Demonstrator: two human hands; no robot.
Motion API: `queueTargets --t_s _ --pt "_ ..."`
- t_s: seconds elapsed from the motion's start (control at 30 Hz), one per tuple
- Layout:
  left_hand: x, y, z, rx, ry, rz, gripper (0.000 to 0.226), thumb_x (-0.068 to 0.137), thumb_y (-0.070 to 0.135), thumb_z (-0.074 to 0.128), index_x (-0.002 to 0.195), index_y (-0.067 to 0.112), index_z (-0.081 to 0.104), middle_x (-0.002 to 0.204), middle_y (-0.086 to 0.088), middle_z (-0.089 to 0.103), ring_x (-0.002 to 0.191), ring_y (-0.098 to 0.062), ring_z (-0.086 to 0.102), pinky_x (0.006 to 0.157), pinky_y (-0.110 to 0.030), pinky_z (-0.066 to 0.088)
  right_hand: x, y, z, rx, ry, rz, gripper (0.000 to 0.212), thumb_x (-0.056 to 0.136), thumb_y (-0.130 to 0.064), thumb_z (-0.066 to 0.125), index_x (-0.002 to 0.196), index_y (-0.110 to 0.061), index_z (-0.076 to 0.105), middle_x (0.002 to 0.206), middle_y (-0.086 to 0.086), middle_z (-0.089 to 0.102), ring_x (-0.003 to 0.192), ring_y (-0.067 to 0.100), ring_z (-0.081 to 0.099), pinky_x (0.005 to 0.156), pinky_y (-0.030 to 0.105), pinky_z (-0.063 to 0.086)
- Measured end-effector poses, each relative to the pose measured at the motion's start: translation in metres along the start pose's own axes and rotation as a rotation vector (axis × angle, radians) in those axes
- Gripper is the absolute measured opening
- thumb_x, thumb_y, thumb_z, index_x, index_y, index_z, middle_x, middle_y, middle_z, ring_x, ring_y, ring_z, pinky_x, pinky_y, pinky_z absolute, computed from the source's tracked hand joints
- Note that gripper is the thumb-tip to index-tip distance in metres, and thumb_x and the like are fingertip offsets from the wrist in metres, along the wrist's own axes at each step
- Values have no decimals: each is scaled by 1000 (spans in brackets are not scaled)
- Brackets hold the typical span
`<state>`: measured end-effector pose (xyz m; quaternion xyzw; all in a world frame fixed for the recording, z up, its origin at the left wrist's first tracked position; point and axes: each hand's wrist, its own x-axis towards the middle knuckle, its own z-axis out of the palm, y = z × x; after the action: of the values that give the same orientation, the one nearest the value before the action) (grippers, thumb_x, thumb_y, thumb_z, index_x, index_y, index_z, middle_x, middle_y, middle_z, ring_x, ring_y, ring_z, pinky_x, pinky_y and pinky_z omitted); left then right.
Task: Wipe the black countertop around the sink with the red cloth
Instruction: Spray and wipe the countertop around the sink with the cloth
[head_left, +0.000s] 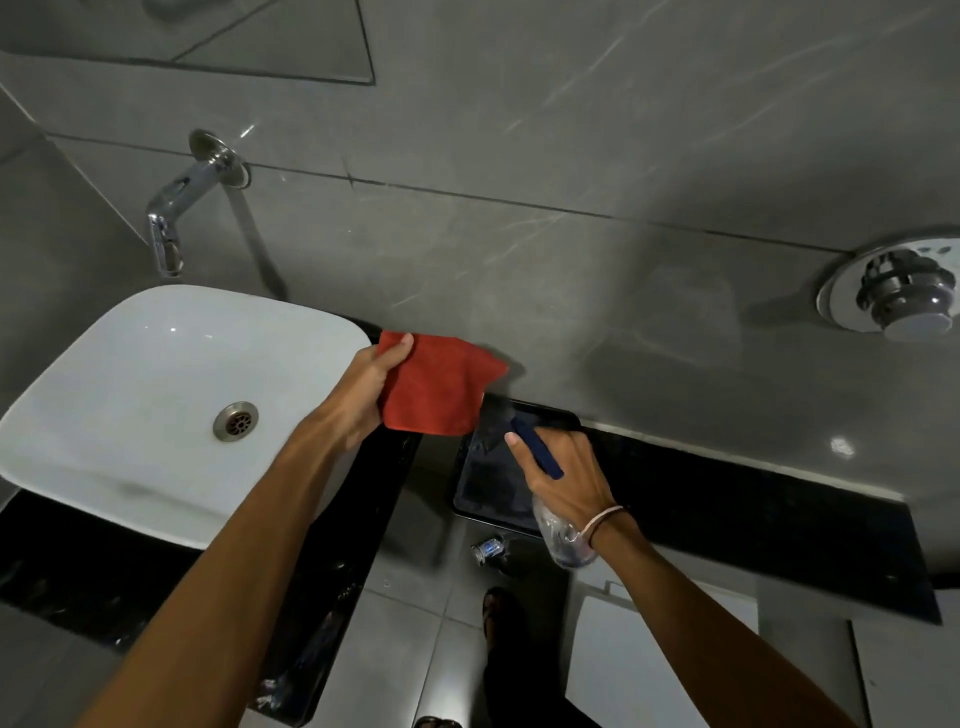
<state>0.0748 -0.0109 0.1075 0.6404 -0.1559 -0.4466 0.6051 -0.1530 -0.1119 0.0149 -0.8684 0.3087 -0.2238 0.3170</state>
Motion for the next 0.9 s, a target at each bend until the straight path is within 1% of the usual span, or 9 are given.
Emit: queueTargets --t_s 0.13,0.27,0.37,0.47,0.57,0.63,0.73,0.83,0.9 --pt "1 0 -2 33 -13 14 28 99 39 55 113 19 70 113 -1 78 104 -15 75 80 -28 61 -3 15 8 -60 60 32 47 100 -49 50 67 -17 50 58 2 53 52 20 54 51 30 40" --pt "3 0 -5 86 -12 31 31 98 43 56 117 22 68 111 4 79 102 -11 75 80 -26 60 -2 32 16 -299 155 76 59 98 -61 36 99 -13 70 94 8 71 82 26 69 68 36 57" --pt "7 0 -2 214 19 62 28 97 49 55 109 28 69 102 10 79 98 -9 75 83 -26 56 10 50 16 -321 171 183 53 98 -61 47 96 -13 68 87 11 74 70 32 73 54 31 49" --pt "16 -8 6 398 81 159 31 99 47 52 113 21 63 102 11 71 97 -6 68 80 -19 50 29 66 17 -348 160 255 53 98 -60 48 91 -11 67 77 12 73 63 32 72 51 29 44" --pt "22 -18 14 638 158 288 21 100 41 53 91 22 50 83 10 61 79 -6 61 67 -12 44 46 81 19 -347 202 256 53 98 -58 50 92 -8 68 74 14 73 58 33 71 49 31 49" --pt "28 -24 17 820 195 386 27 100 40 53 84 22 42 72 7 56 69 -16 60 64 -20 46 55 93 23 -329 204 268 64 96 -65 41 94 -7 68 74 14 72 57 32 70 50 33 52" --pt "31 -29 19 1041 198 487 31 100 42 52 89 15 45 72 -6 60 71 -36 62 68 -42 51 58 109 36 -320 134 299 76 91 -73 27 104 -8 64 86 12 71 65 29 71 57 40 60" --pt "35 -34 22 1202 185 573 34 98 47 53 91 14 53 81 -10 67 73 -33 65 65 -41 52 56 123 42 -268 61 280 76 90 -74 29 108 -7 61 93 12 68 73 29 71 63 42 62" --pt "36 -34 26 1282 170 612 36 97 49 53 91 14 57 81 -9 68 74 -32 66 63 -41 53 53 130 39 -195 11 302 69 91 -70 40 117 -9 58 109 13 64 87 28 72 72 40 64"
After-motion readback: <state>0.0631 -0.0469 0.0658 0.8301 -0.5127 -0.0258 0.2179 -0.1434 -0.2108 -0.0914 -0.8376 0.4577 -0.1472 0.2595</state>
